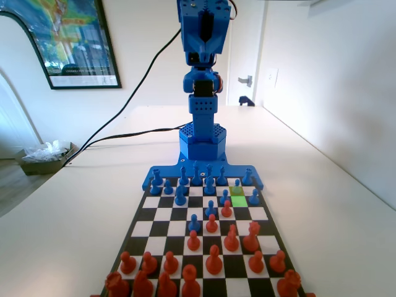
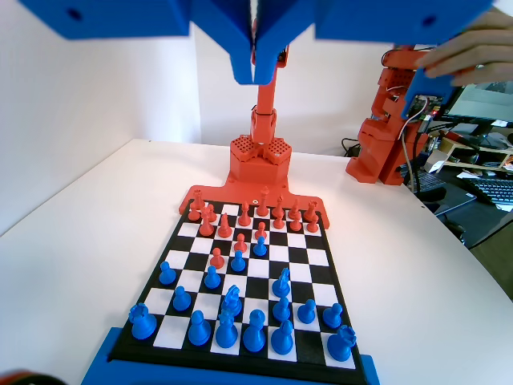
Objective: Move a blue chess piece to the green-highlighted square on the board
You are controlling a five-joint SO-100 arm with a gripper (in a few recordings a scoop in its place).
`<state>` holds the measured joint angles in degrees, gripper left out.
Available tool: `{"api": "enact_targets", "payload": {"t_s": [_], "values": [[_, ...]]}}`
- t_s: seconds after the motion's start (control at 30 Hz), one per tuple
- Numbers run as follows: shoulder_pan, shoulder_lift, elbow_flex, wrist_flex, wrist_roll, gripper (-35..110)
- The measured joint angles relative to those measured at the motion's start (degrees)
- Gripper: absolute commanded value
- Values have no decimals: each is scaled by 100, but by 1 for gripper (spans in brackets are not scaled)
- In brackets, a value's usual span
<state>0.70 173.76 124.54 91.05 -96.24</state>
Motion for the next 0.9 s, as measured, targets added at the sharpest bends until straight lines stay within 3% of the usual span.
{"api": "enact_targets", "payload": {"t_s": [0.9], "values": [[44,0,0,0,35,1]]}}
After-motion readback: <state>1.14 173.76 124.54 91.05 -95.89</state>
